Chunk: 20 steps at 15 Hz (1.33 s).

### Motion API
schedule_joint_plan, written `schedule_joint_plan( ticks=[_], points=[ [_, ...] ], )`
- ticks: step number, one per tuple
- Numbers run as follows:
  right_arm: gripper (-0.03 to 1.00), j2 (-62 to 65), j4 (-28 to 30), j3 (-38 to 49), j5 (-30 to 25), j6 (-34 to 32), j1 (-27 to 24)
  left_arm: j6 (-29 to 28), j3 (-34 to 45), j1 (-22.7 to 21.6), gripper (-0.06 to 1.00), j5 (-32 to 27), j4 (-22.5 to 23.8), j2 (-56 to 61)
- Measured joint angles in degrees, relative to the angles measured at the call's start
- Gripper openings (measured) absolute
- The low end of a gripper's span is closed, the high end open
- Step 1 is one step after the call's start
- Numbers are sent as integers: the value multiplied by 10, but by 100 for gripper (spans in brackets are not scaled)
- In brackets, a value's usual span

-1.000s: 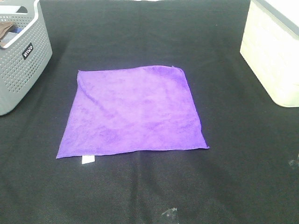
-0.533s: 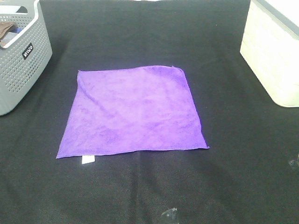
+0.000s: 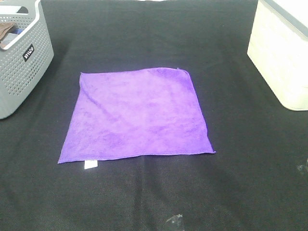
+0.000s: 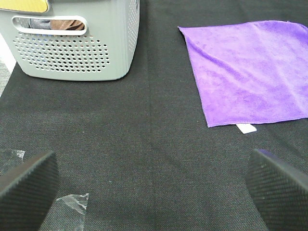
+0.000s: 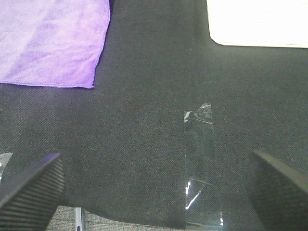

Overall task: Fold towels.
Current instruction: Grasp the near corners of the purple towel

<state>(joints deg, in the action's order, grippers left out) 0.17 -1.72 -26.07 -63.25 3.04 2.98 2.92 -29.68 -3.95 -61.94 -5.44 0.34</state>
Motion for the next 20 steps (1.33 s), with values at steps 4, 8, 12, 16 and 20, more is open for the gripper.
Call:
schedule_joint_plan(
  ticks=[4, 8, 12, 16, 20],
  points=[
    [96, 0, 0, 0, 0, 0, 0, -2, 0, 0, 99, 0, 0, 0],
    [96, 0, 0, 0, 0, -1, 0, -2, 0, 0, 99, 0, 0, 0],
    [96, 0, 0, 0, 0, -1, 0, -2, 0, 0, 99, 0, 0, 0],
    [96, 0, 0, 0, 0, -1, 0, -2, 0, 0, 99, 0, 0, 0],
    [96, 0, 0, 0, 0, -1, 0, -2, 0, 0, 99, 0, 0, 0]
  ],
)
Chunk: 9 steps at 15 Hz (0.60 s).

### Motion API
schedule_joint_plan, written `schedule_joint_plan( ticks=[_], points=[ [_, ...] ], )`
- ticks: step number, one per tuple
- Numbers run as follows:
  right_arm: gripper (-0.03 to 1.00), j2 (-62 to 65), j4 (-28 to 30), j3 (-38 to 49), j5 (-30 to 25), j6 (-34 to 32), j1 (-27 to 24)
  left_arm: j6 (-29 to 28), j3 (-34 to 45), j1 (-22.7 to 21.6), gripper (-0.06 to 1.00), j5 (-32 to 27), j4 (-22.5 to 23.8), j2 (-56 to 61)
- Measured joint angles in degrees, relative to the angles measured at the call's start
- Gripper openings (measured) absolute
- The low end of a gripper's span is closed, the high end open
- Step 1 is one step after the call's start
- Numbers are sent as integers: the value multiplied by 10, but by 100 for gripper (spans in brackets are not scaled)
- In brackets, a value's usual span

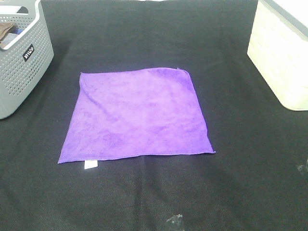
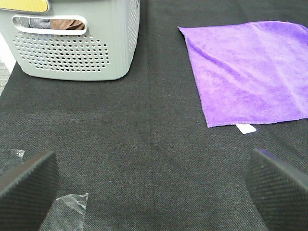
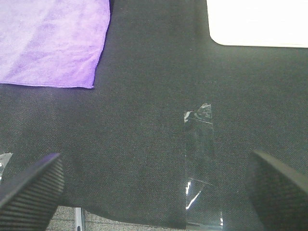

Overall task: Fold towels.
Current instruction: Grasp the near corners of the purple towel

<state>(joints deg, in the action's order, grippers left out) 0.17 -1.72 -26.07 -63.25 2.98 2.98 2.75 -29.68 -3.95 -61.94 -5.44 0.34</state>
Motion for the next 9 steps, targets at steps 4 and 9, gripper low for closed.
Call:
schedule_joint_plan(
  ticks=[4, 9],
  points=[
    [96, 0, 0, 0, 0, 0, 0, 0, 0, 0, 99, 0, 0, 0],
    [96, 0, 2, 0, 0, 1, 0, 0, 0, 0, 99, 0, 0, 0]
  ],
)
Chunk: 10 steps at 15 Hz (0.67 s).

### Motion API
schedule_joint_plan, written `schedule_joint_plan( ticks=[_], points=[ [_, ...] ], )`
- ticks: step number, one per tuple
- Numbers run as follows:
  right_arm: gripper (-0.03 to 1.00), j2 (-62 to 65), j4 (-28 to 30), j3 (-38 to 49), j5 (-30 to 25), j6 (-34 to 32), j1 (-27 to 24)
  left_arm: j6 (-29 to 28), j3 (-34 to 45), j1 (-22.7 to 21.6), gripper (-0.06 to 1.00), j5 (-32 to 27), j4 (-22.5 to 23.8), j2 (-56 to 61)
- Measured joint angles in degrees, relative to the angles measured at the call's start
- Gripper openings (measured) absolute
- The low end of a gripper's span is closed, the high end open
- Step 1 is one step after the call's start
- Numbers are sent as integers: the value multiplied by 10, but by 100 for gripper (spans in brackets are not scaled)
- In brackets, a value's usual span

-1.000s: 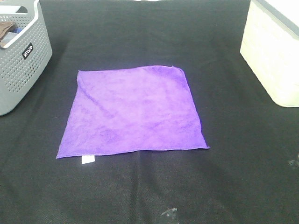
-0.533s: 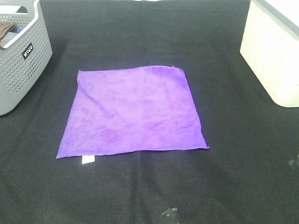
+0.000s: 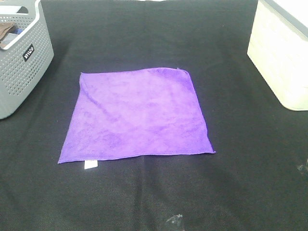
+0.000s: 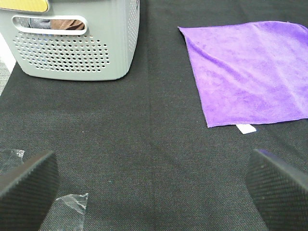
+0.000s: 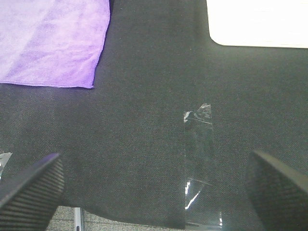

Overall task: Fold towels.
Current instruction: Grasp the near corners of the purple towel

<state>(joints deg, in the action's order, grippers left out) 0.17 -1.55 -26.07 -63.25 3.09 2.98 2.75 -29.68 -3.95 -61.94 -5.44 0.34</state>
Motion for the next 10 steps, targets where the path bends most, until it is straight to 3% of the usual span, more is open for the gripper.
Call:
schedule_joint_plan(
  ticks=[2, 4, 7, 10],
  points=[
    [96, -1, 3, 0, 0, 0, 0, -9, 0, 0, 99, 0, 0, -2],
    [96, -70, 15, -9, 1, -23, 0, -17, -28, 0, 99, -31, 0, -80],
    [96, -324, 15, -93, 1, -99, 0, -7, -112, 0, 99, -73, -12, -339],
    [96, -575, -3, -201, 34, -47, 0, 49, -178, 0, 99, -14, -22, -568]
  ],
)
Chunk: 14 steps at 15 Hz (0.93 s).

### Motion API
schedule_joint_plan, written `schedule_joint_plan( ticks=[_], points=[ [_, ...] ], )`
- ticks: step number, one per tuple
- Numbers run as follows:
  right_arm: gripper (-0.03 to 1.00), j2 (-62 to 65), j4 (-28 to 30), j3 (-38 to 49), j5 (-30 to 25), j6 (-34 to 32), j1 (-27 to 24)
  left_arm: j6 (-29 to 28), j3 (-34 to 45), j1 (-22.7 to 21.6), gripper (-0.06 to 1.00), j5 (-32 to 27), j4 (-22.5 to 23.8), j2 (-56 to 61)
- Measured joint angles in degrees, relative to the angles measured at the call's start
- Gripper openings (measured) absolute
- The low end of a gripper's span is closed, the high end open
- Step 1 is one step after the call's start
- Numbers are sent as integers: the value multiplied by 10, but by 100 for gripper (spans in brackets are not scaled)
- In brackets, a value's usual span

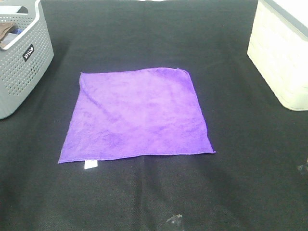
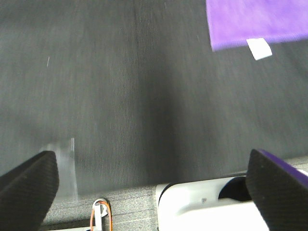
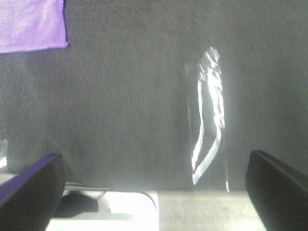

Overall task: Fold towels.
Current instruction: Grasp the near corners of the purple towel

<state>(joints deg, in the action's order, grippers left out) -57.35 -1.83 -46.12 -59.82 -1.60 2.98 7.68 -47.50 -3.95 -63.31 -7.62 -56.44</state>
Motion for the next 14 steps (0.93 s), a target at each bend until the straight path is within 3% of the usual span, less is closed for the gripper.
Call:
schedule_joint_plan(
  ticks=[2, 3, 7, 9, 12, 14],
  points=[
    [96, -134, -40, -64, 36, 40, 0, 9, -36, 0, 99, 70, -28, -124],
    [96, -213, -79, -104, 53, 68, 0, 18, -65, 0, 99, 98, -66, -208],
    [96, -351, -153, -154, 65, 108, 0, 72, -123, 21, 99, 130, -159, -381],
    [96, -394, -195, -154, 87, 120, 0, 87, -138, 39, 99, 158, -177, -425],
    [96, -468, -263, -164, 111, 195, 0, 85, -148, 94, 99, 199, -189, -487],
    [96, -507, -298, -166, 132, 237, 0, 78, -150, 105, 99, 211, -190, -529]
  ],
)
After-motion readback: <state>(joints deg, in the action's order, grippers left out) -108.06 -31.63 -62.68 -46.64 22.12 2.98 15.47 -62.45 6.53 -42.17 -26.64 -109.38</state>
